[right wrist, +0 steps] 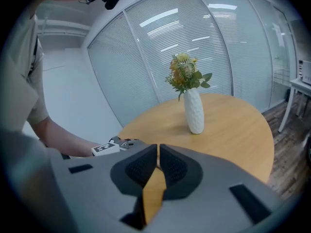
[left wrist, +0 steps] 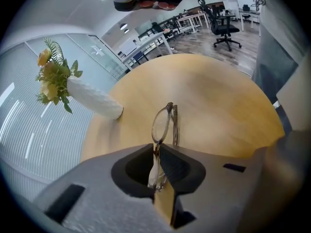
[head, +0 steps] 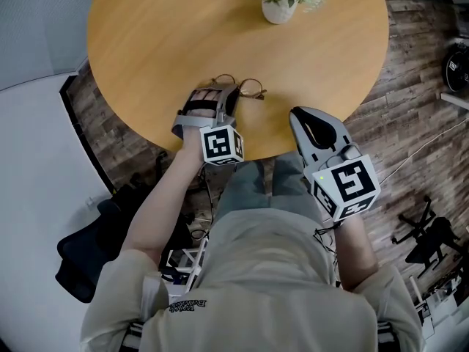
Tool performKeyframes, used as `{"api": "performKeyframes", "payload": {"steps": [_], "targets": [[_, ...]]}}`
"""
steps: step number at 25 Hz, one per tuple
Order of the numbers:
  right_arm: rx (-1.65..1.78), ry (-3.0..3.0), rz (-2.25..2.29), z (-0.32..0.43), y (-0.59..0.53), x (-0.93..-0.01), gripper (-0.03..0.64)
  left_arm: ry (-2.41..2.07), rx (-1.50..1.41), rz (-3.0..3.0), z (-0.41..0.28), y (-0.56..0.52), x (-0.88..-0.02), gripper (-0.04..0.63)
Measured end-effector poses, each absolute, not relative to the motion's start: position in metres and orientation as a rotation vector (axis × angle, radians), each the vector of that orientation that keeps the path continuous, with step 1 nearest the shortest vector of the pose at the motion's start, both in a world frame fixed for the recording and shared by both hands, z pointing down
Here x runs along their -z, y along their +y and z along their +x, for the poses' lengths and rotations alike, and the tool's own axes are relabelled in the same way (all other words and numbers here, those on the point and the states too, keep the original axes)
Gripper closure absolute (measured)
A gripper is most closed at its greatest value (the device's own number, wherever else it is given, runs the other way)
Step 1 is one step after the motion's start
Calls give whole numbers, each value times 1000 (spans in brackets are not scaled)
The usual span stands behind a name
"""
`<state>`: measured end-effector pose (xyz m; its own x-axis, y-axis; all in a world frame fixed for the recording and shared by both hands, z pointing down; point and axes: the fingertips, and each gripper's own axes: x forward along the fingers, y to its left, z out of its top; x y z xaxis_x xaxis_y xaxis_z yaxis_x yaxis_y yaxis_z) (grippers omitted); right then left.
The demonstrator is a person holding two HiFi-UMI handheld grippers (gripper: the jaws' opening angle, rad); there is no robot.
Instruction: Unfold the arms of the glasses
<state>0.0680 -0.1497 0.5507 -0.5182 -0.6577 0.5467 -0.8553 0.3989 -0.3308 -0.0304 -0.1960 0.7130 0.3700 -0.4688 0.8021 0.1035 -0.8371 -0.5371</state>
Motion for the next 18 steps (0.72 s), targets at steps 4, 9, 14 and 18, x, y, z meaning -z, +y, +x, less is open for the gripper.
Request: {"api": "performKeyframes", "payload": {"steps": [4, 9, 14, 18], "targets": [[-847, -2326, 1330, 73, -147, -552, 580, 368, 1483, -2144, -26, -201, -702, 554], [-815, -2342, 1349, 76, -150, -543, 580, 488, 1441, -2197, -24, -210, -669, 554], [-740, -2377, 1377, 80, -160, -517, 580, 638, 1359, -2256, -25, -226, -624, 554], [-644, -2424, 1356, 73, -171, -490, 580, 705, 1299, -2246, -28, -235, -589, 554]]}}
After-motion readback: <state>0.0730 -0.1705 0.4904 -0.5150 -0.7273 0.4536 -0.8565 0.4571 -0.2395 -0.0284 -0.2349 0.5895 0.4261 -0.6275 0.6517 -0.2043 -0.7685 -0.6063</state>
